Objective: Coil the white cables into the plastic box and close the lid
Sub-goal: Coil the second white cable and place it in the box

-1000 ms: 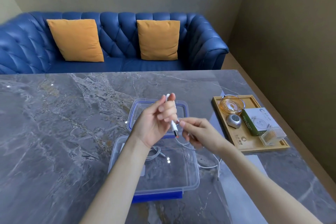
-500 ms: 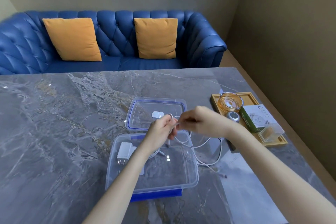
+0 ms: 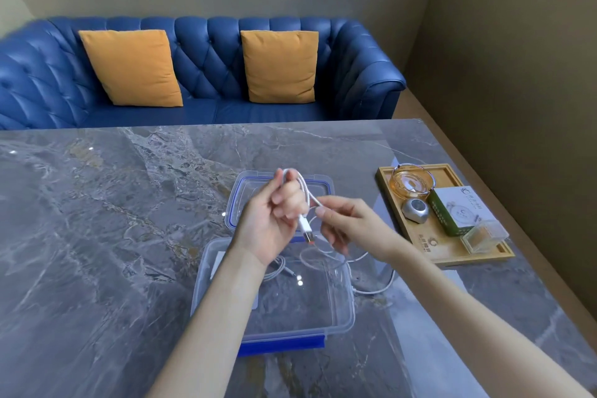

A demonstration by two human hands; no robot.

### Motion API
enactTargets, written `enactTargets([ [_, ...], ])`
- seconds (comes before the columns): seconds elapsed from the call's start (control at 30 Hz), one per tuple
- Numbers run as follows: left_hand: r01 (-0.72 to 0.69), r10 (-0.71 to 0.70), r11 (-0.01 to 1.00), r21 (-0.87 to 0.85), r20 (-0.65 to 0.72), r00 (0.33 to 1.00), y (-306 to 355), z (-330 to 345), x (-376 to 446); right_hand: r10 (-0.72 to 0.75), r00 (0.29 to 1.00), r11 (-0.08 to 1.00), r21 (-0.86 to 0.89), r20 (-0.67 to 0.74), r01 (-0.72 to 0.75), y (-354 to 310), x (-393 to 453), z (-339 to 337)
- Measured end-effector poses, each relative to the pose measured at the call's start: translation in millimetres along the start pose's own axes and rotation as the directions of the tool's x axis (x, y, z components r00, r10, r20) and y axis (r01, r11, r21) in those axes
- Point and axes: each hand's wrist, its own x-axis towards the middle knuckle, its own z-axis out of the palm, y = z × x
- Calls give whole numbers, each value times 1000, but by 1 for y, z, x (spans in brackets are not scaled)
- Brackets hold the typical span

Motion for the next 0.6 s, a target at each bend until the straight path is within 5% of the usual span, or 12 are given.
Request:
enactTargets([
  [0.1,-98,93,994,-41,-114,989,8,-13,17,109,987,994,-10,115,-109,6,-7,12],
  [0.27,-175,271,934,313,-297,916,-2,-39,35,268,933,936,-293,239,-194,-7,-14,21],
  [0.33,-128,332,817,563,-277,902,-8,-51,35,269,931,911,-378,245,-164,-17,-17,22],
  [0.47,58,257,305,950,-140,956,-17,-63,20,44,984,817,-573,173,64,-42,-13,9],
  [0.53,120,131,240,963,-154,979,-21,-62,9,-59,990,746,-653,131,131,-50,-9,-2],
  [0.6,160,26,308,938,-176,984,-21,-57,-1,-133,990,718,-683,53,133,-52,-2,-13],
])
